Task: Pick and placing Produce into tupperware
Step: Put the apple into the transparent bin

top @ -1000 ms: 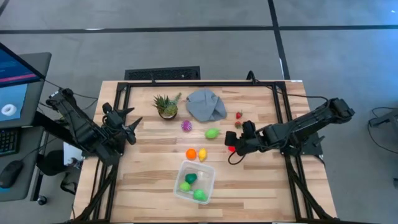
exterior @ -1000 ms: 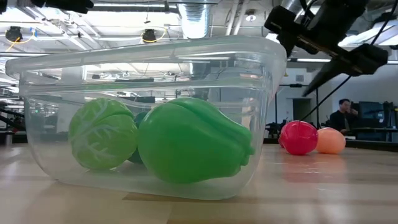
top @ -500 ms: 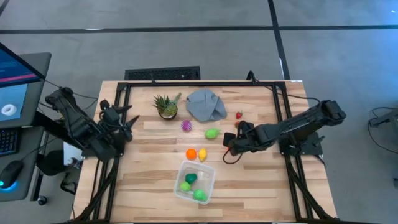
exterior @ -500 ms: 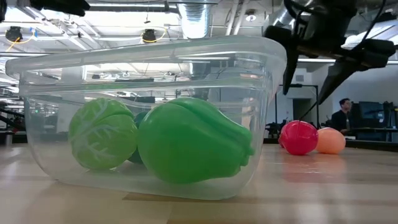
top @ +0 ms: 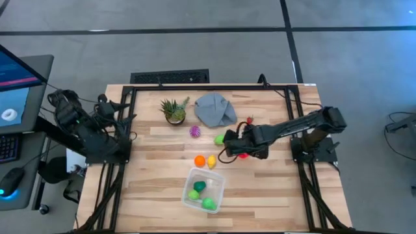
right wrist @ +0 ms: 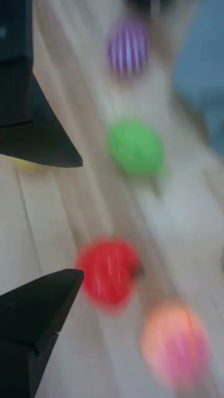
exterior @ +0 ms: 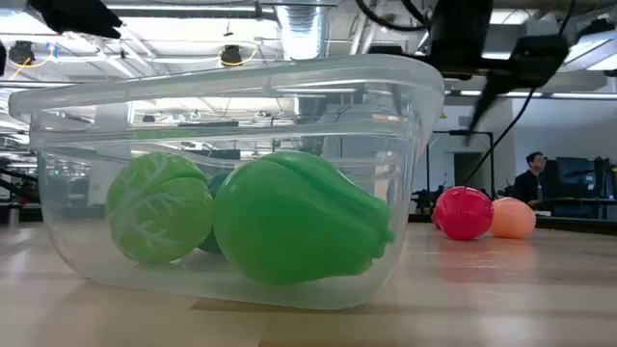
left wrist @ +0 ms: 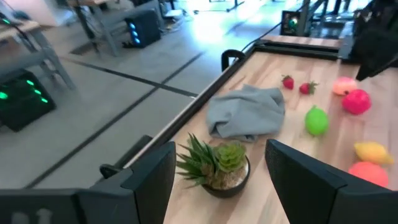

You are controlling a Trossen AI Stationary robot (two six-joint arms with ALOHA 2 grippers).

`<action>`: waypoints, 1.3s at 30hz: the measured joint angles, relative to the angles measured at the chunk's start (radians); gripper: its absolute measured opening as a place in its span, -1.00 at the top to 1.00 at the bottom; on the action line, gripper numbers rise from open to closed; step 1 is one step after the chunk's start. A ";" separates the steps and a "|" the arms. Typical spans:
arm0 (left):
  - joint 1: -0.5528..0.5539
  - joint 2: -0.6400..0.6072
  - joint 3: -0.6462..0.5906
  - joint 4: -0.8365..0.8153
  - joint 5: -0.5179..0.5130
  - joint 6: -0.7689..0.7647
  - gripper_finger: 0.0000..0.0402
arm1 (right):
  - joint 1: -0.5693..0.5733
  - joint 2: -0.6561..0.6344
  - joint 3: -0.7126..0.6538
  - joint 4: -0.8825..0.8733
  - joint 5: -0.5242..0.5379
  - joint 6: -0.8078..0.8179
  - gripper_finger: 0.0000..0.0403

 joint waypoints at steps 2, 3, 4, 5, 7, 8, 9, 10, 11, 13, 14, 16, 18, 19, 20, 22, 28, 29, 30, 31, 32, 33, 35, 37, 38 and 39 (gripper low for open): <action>0.000 -0.047 0.000 0.001 -0.002 0.001 -0.20 | -0.008 0.061 0.070 -0.091 -0.038 -0.015 -0.52; 0.000 -0.070 0.000 0.001 -0.004 0.004 -0.20 | -0.008 0.085 0.105 -0.113 -0.052 -0.017 -0.52; 0.000 -0.090 0.000 0.000 -0.004 0.007 -0.20 | -0.006 0.106 0.136 -0.168 -0.057 -0.018 -0.52; 0.000 -0.113 0.000 0.000 -0.004 0.007 -0.20 | -0.006 0.124 0.166 -0.224 -0.058 -0.016 -0.52; 0.000 -0.149 0.000 0.001 -0.002 0.016 -0.20 | -0.005 0.153 0.214 -0.269 -0.059 -0.006 -0.52; 0.000 -0.167 0.000 0.000 0.004 0.019 -0.20 | -0.005 0.167 0.229 -0.283 -0.062 -0.006 -0.52; 0.000 -0.182 0.000 0.000 0.005 0.021 -0.20 | -0.005 0.177 0.237 -0.300 -0.072 -0.005 -0.52; 0.000 -0.194 0.000 0.001 0.006 0.030 -0.20 | -0.005 0.182 0.240 -0.309 -0.085 -0.003 -0.52; 0.000 -0.205 0.000 0.001 0.009 0.038 -0.20 | -0.007 0.187 0.242 -0.304 -0.090 -0.003 -0.52; 0.000 -0.222 0.000 0.000 0.009 0.051 -0.20 | -0.012 0.197 0.243 -0.297 -0.108 0.002 -0.52; 0.000 -0.226 0.000 0.001 0.010 0.059 -0.20 | -0.013 0.198 0.239 -0.299 -0.111 0.008 -0.52; 0.000 -0.230 0.000 0.001 0.018 0.076 -0.20 | -0.013 0.197 0.231 -0.291 -0.109 0.026 -0.52; 0.000 -0.230 0.000 0.001 0.036 0.119 -0.20 | -0.013 0.196 0.215 -0.294 -0.108 0.053 -0.52; -0.001 -0.230 0.000 0.003 0.053 0.148 -0.20 | -0.011 0.197 0.206 -0.296 -0.110 0.065 -0.52; -0.003 -0.230 0.000 0.012 0.064 0.179 -0.20 | -0.011 0.197 0.199 -0.292 -0.113 0.071 -0.52; -0.012 -0.230 0.000 0.047 0.064 0.225 -0.20 | -0.011 0.197 0.185 -0.287 -0.142 0.073 -0.52; -0.031 -0.229 0.000 0.118 0.055 0.291 -0.20 | -0.005 0.197 0.121 -0.196 -0.174 0.109 -0.52; -0.034 -0.229 0.000 0.124 0.055 0.295 -0.20 | -0.006 0.197 0.121 -0.198 -0.174 0.110 -0.52; -0.034 -0.229 0.000 0.126 0.055 0.296 -0.20 | -0.006 0.196 0.122 -0.196 -0.174 0.110 -0.52; -0.034 -0.229 0.000 0.125 0.055 0.296 -0.20 | -0.007 0.196 0.122 -0.198 -0.169 0.109 -0.52; -0.034 -0.229 0.000 0.125 0.055 0.296 -0.20 | -0.011 0.196 0.122 -0.206 -0.163 0.109 -0.52; -0.034 -0.229 0.000 0.125 0.055 0.296 -0.20 | -0.014 0.196 0.122 -0.216 -0.162 0.109 -0.52; -0.034 -0.229 0.000 0.125 0.055 0.296 -0.20 | -0.025 0.196 0.122 -0.225 -0.147 0.109 -0.51; -0.034 -0.229 0.000 0.125 0.055 0.296 -0.20 | -0.035 0.196 0.122 -0.222 -0.124 0.108 -0.50; -0.034 -0.229 0.000 0.125 0.055 0.296 -0.20 | -0.041 0.196 0.122 -0.223 -0.113 0.108 -0.49; -0.034 -0.229 0.000 0.125 0.055 0.296 -0.20 | -0.045 0.196 0.122 -0.222 -0.104 0.108 -0.49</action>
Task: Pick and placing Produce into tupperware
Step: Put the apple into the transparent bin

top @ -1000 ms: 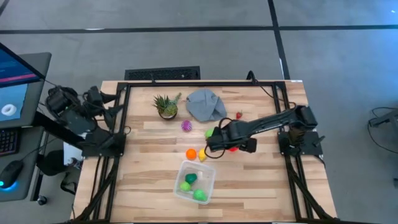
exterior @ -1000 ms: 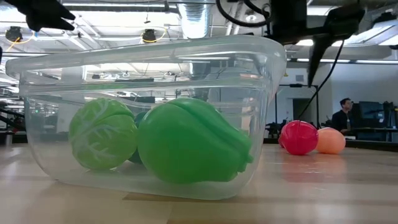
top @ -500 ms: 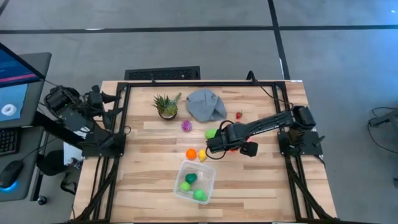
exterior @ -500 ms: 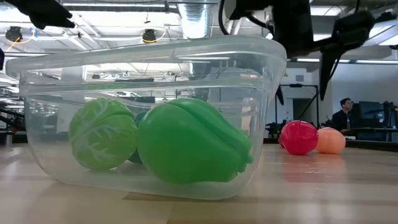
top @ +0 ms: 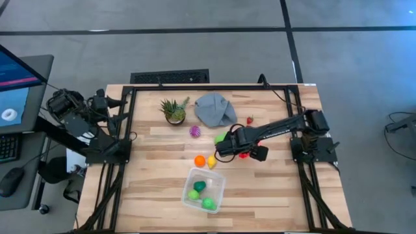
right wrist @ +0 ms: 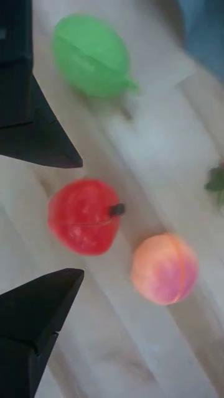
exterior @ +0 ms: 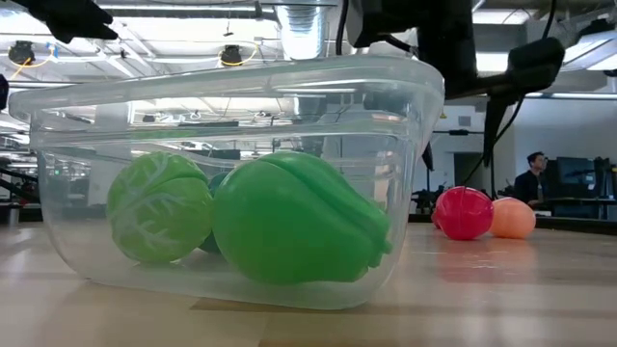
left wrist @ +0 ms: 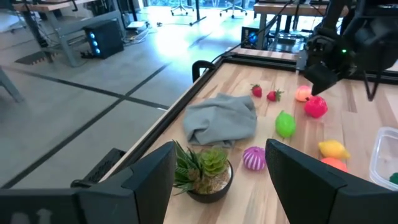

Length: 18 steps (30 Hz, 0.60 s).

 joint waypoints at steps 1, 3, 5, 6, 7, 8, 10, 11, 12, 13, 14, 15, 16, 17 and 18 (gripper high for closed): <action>0.000 0.000 0.000 0.000 0.000 0.000 -0.20 | -0.005 0.000 0.000 -0.001 0.003 -0.001 -0.49; 0.000 0.000 0.000 0.000 0.000 0.000 -0.20 | -0.012 0.002 0.000 -0.002 0.005 -0.014 -0.49; 0.000 0.000 0.000 0.001 0.000 0.000 -0.20 | -0.017 0.021 0.001 -0.007 0.003 -0.017 -0.49; 0.000 0.000 0.000 0.002 0.000 0.000 -0.20 | -0.019 0.026 -0.002 -0.008 -0.003 -0.017 -0.49; 0.000 0.000 0.000 0.002 0.000 0.000 -0.20 | -0.019 0.030 -0.002 -0.011 -0.005 -0.018 -0.49; 0.000 0.000 0.000 0.002 -0.001 0.000 -0.20 | -0.018 0.038 0.001 -0.008 -0.004 -0.017 -0.49; 0.000 0.000 -0.001 0.002 -0.001 0.000 -0.20 | -0.018 0.054 0.000 0.015 -0.019 -0.018 -0.49; 0.000 0.000 -0.001 0.002 -0.001 -0.001 -0.20 | -0.018 0.060 -0.002 0.009 -0.026 -0.019 -0.49; 0.000 0.000 -0.001 0.002 -0.001 -0.001 -0.20 | -0.018 0.070 0.000 0.009 -0.029 -0.018 -0.49; 0.000 0.000 -0.001 0.002 -0.001 -0.001 -0.20 | -0.017 0.077 0.002 0.018 -0.032 -0.018 -0.49; 0.000 0.001 -0.001 0.002 -0.001 0.000 -0.20 | -0.015 0.083 0.001 0.023 -0.038 -0.018 -0.49; 0.000 0.000 -0.001 0.002 -0.001 0.000 -0.20 | -0.012 0.084 -0.002 0.014 -0.041 -0.018 -0.49; 0.000 0.000 -0.001 0.002 -0.001 0.000 -0.20 | -0.011 0.084 -0.002 0.012 -0.040 -0.017 -0.49; 0.000 0.000 -0.001 0.002 -0.001 -0.001 -0.20 | -0.010 0.089 0.002 0.019 -0.040 -0.018 -0.49; 0.000 0.001 -0.001 0.001 -0.002 -0.001 -0.20 | -0.009 0.096 0.003 0.029 -0.040 -0.018 -0.49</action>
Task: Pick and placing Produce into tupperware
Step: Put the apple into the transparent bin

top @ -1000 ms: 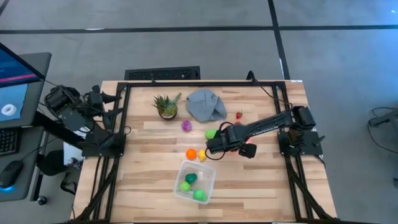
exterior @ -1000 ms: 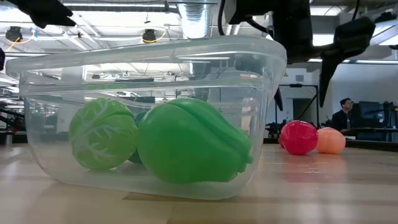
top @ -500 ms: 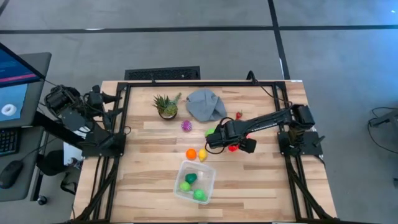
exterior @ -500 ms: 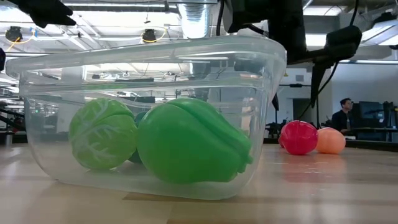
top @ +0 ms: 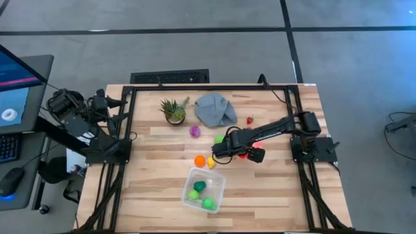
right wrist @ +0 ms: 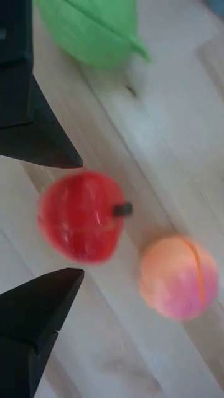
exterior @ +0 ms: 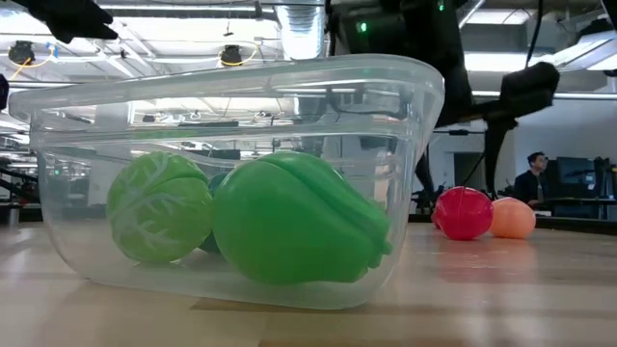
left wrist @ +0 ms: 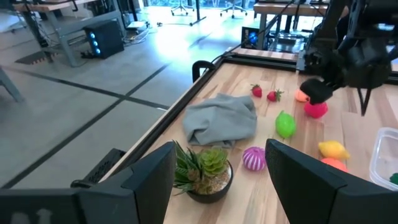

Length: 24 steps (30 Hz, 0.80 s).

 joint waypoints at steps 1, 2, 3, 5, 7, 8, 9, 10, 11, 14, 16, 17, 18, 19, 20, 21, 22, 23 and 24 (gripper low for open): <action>0.000 0.000 0.000 0.000 -0.001 0.000 -0.20 | 0.003 0.006 -0.003 -0.004 -0.001 0.000 -0.49; 0.000 0.000 0.000 -0.001 -0.001 0.000 -0.20 | 0.004 0.007 -0.005 -0.015 -0.001 0.000 -0.49; 0.000 0.000 0.000 -0.001 -0.001 0.000 -0.20 | 0.004 0.005 -0.004 -0.012 0.000 0.000 -0.50; 0.000 0.000 0.000 -0.002 -0.004 0.000 -0.20 | 0.005 0.014 0.000 0.004 -0.001 0.000 -0.52; 0.000 0.000 0.000 -0.002 -0.005 0.000 -0.20 | 0.009 0.020 -0.005 -0.001 -0.002 -0.007 -0.56; 0.000 0.000 0.000 -0.002 -0.005 0.000 -0.20 | 0.010 0.023 -0.002 0.005 -0.002 -0.007 -0.59; 0.000 0.000 0.000 -0.002 -0.005 0.000 -0.20 | 0.010 0.026 0.000 0.015 -0.005 -0.007 -0.62; 0.000 0.000 0.000 -0.002 -0.005 0.000 -0.20 | 0.011 0.030 -0.002 0.016 -0.013 -0.009 -0.66; 0.000 0.000 0.000 -0.003 -0.005 0.000 -0.20 | 0.011 0.031 -0.004 0.011 -0.017 -0.009 -0.70; 0.000 0.000 0.000 -0.003 -0.004 0.000 -0.20 | 0.014 0.032 -0.002 0.014 -0.019 -0.008 -0.83; 0.000 0.000 0.000 -0.003 -0.002 0.000 -0.20 | 0.014 0.035 -0.003 0.003 -0.019 -0.008 -0.90; 0.000 0.000 0.000 -0.003 0.000 0.000 -0.20 | 0.014 0.035 -0.002 0.003 -0.019 -0.008 -0.92; 0.000 0.000 0.000 -0.003 0.001 0.001 -0.20 | 0.014 0.035 -0.002 0.002 -0.019 -0.008 -0.95; 0.000 0.000 0.000 -0.003 0.001 0.000 -0.20 | 0.014 0.035 -0.002 0.000 -0.019 -0.008 -0.97; 0.000 0.000 0.000 -0.003 0.001 0.000 -0.20 | 0.014 0.035 -0.002 -0.005 -0.019 -0.008 -0.98; 0.000 0.000 0.000 -0.003 0.001 0.001 -0.20 | 0.014 0.035 -0.002 -0.010 -0.019 -0.008 -0.98; 0.000 0.000 0.000 -0.003 0.001 0.001 -0.20 | 0.014 0.035 -0.002 -0.014 -0.019 -0.008 -0.98; 0.000 0.000 0.000 -0.003 0.001 0.001 -0.20 | 0.014 0.035 -0.002 -0.019 -0.019 -0.008 -0.97; 0.000 0.000 0.000 -0.003 0.001 0.001 -0.20 | 0.015 0.035 -0.002 -0.025 -0.017 -0.008 -0.96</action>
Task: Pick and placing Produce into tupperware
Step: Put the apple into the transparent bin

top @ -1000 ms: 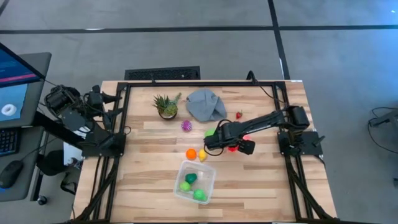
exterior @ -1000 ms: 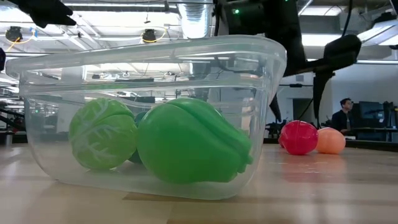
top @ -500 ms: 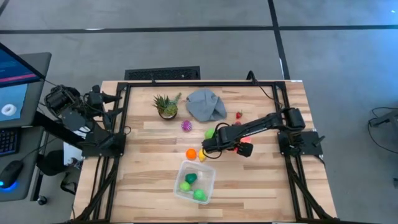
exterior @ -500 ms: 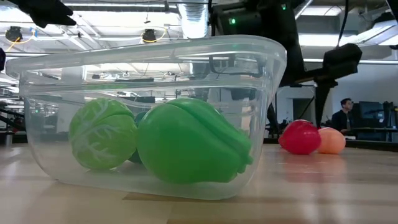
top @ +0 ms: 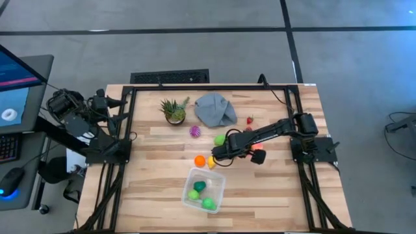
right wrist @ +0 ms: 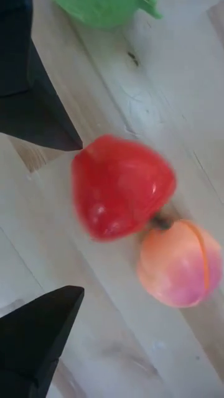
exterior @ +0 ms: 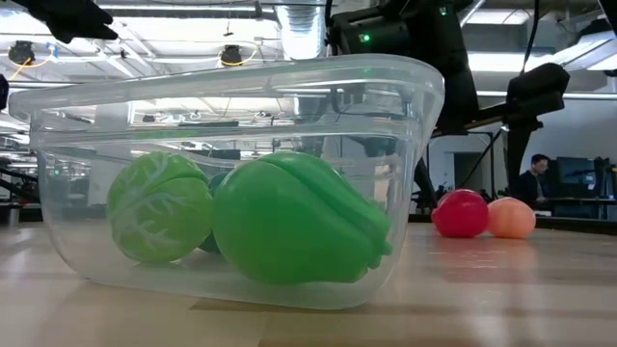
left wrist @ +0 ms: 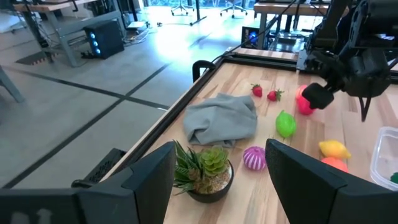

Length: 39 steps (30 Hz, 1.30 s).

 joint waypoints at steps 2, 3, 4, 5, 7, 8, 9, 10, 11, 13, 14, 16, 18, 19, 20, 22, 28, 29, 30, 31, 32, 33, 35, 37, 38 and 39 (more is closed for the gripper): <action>0.000 0.000 0.000 0.000 0.000 0.000 -0.20 | 0.000 0.000 0.000 -0.003 0.012 0.000 -0.94; 0.000 0.000 0.000 0.000 0.000 0.000 -0.20 | 0.000 0.000 0.000 -0.003 0.022 -0.001 -0.93; 0.000 0.000 0.000 0.000 0.000 0.000 -0.20 | 0.000 0.000 0.000 -0.004 0.030 -0.002 -0.92; 0.000 0.000 0.000 0.000 0.000 0.000 -0.20 | -0.001 0.000 0.000 -0.003 0.035 -0.009 -0.92; 0.000 0.000 0.000 0.000 -0.002 0.000 -0.20 | -0.006 0.000 0.000 0.002 0.054 -0.032 -0.92; 0.000 0.000 0.000 0.000 -0.002 0.000 -0.20 | -0.009 0.000 0.000 0.004 0.059 -0.042 -0.92; 0.000 0.000 0.000 0.000 -0.003 0.000 -0.20 | -0.013 0.000 0.000 0.003 0.065 -0.051 -0.92; 0.000 0.000 0.000 0.000 -0.003 0.000 -0.20 | -0.014 0.000 0.000 0.003 0.077 -0.062 -0.93; 0.000 0.000 0.000 0.000 -0.003 0.000 -0.20 | -0.017 0.000 0.000 0.003 0.088 -0.074 -0.93; 0.000 0.000 0.000 0.000 -0.003 0.000 -0.20 | -0.023 0.000 0.000 0.003 0.108 -0.100 -0.93; 0.000 0.000 0.000 0.000 -0.004 0.000 -0.20 | -0.027 0.000 0.000 0.003 0.113 -0.114 -0.93; 0.000 0.000 0.000 0.000 -0.006 0.000 -0.20 | -0.037 0.000 0.000 0.008 0.123 -0.159 -0.93; 0.000 0.000 0.000 0.002 -0.006 0.000 -0.20 | -0.049 0.000 0.000 0.016 0.130 -0.213 -0.93; 0.000 0.000 0.000 0.002 -0.006 0.000 -0.20 | -0.057 0.000 0.000 0.015 0.130 -0.240 -0.93; 0.000 0.000 0.000 0.002 -0.006 -0.001 -0.20 | -0.064 0.000 0.000 0.016 0.131 -0.265 -0.93; 0.000 0.000 0.000 0.002 -0.006 -0.003 -0.20 | -0.077 0.000 0.000 0.016 0.134 -0.319 -0.93; 0.000 0.000 0.000 0.004 -0.006 -0.024 -0.20 | -0.105 0.000 0.000 0.015 0.133 -0.466 -0.94; 0.000 0.000 0.000 0.004 -0.006 -0.026 -0.20 | -0.107 0.000 0.000 0.015 0.133 -0.481 -0.94; 0.000 0.000 0.000 0.004 -0.006 -0.027 -0.20 | -0.109 0.000 0.000 0.015 0.133 -0.494 -0.94; 0.000 0.000 0.000 0.004 -0.006 -0.031 -0.20 | -0.112 0.000 0.000 0.016 0.132 -0.507 -0.94; 0.000 0.000 0.000 0.004 -0.006 -0.034 -0.20 | -0.113 0.000 0.000 0.017 0.130 -0.522 -0.94; 0.000 0.000 0.000 0.004 -0.006 -0.036 -0.20 | -0.113 0.000 0.000 0.019 0.128 -0.537 -0.94; 0.000 0.000 0.000 0.004 -0.006 -0.039 -0.20 | -0.114 0.000 0.000 0.019 0.117 -0.557 -0.93; 0.000 0.000 0.000 0.004 -0.006 -0.046 -0.20 | -0.117 0.000 0.000 0.019 0.113 -0.569 -0.93; 0.000 0.000 0.000 0.004 -0.006 -0.047 -0.20 | -0.118 0.000 0.000 0.019 0.113 -0.569 -0.93; 0.000 0.000 0.000 0.004 -0.006 -0.050 -0.20 | -0.118 0.000 0.000 0.019 0.113 -0.569 -0.93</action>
